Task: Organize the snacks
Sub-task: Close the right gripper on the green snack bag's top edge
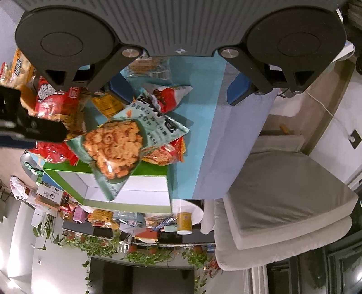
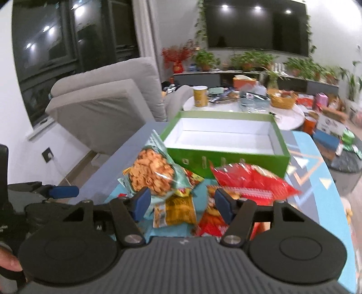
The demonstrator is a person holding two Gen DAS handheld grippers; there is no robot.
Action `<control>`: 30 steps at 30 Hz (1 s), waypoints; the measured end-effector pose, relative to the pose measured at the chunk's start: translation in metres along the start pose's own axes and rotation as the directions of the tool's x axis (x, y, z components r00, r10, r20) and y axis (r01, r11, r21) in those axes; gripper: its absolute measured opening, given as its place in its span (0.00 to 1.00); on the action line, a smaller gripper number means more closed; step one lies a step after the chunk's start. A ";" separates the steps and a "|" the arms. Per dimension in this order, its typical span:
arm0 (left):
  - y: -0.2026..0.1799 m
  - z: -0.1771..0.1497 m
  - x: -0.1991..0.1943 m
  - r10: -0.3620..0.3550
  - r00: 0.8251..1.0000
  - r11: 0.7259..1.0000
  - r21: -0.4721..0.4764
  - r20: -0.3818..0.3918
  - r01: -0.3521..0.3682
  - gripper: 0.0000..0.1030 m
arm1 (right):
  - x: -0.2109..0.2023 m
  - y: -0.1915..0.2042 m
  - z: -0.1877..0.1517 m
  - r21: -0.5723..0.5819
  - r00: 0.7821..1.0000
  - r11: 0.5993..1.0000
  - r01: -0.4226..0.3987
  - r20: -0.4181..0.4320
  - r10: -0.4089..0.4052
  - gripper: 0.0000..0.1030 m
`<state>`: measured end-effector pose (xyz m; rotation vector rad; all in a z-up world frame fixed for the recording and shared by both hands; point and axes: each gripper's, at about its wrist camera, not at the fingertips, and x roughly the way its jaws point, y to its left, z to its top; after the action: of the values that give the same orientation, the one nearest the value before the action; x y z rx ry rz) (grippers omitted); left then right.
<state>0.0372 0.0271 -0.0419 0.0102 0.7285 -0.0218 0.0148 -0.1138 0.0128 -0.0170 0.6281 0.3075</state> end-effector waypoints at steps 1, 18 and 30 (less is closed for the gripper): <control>0.002 0.000 0.002 0.000 1.000 1.000 -0.002 -0.004 0.000 0.87 | 0.004 0.001 0.003 -0.011 1.000 1.000 -0.008 -0.002 0.008 0.80; 0.020 0.005 0.023 -0.033 0.998 0.999 -0.028 -0.044 0.031 0.87 | 0.053 0.016 0.021 -0.128 0.997 0.991 -0.042 -0.074 0.033 0.70; 0.004 0.009 0.028 -0.170 0.983 0.985 0.012 -0.068 0.171 0.86 | 0.041 -0.018 -0.009 0.100 0.987 0.994 -0.047 -0.149 0.062 0.70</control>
<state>0.0643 0.0306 -0.0544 -0.0350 0.7942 -0.1927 0.0468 -0.1205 -0.0196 0.0702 0.7950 0.3304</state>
